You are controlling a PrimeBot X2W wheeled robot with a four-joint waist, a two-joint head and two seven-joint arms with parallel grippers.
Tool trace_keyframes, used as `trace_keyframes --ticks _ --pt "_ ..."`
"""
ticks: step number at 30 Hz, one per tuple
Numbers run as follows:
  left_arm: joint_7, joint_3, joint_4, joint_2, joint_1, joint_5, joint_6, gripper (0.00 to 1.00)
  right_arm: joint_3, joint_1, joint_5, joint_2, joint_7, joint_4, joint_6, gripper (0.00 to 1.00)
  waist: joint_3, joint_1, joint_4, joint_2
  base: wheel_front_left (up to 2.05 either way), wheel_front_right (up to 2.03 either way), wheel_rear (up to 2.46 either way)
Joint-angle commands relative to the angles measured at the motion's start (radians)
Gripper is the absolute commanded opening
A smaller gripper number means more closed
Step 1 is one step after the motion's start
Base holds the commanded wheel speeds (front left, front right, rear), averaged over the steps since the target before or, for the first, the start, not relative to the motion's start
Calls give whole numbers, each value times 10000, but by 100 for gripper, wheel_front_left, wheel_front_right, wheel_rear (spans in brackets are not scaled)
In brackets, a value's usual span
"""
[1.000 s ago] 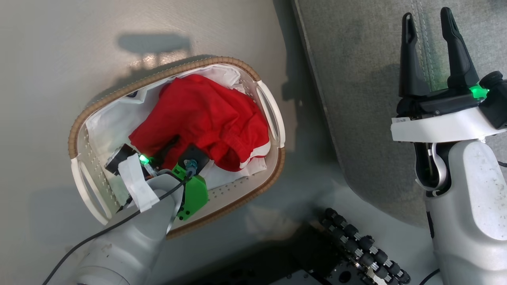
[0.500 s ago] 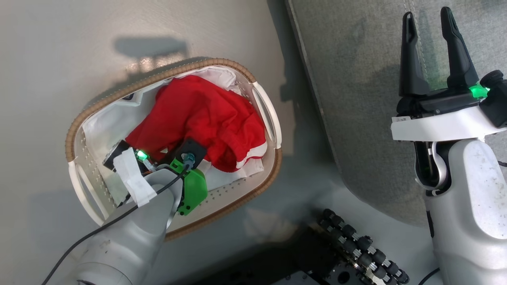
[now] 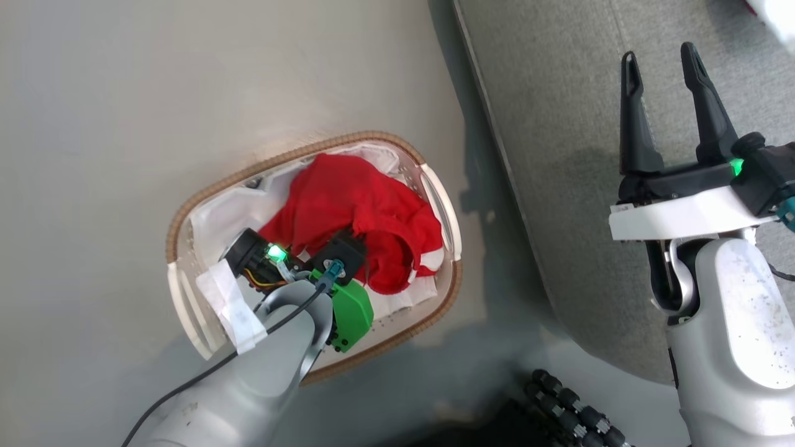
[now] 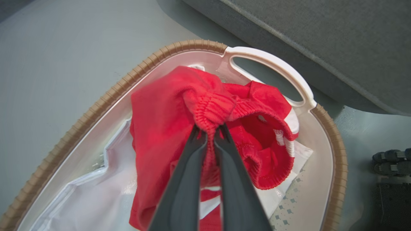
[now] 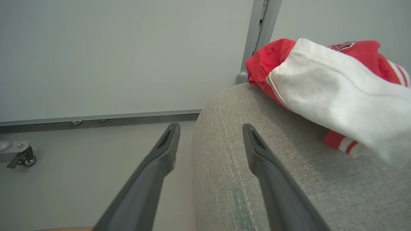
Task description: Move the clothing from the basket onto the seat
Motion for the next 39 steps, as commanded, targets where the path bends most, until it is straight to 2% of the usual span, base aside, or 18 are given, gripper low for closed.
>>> trace_keyframes --ticks 1,11,16,25,31,39 --pt "-15 82 -359 169 297 -46 12 0 -62 247 -136 -40 -49 80 -14 100 -1184 0 638 0 0 0 0" --pt "-19 645 -3083 660 1478 96 206 0 -162 1310 -728 -40 -48 598 -12 100 -3702 0 1271 0 0 0 0" --pt "-19 606 -3785 924 1680 291 -94 0 -149 1923 -916 -38 -49 854 -12 100 -4857 0 1487 0 0 0 0" --pt "-20 661 -4445 1455 1154 508 -319 0 143 2966 -948 -42 -49 1199 -14 100 -6726 0 1729 0 0 0 0" --pt "139 820 -4815 1818 285 561 -410 0 444 3274 -933 -40 -49 1254 -14 100 -7343 0 1765 0 0 0 0" --pt "440 1059 -5583 2186 -952 602 -510 0 870 3275 -962 -39 -49 1386 -14 100 -7537 0 1801 0 0 0 0"
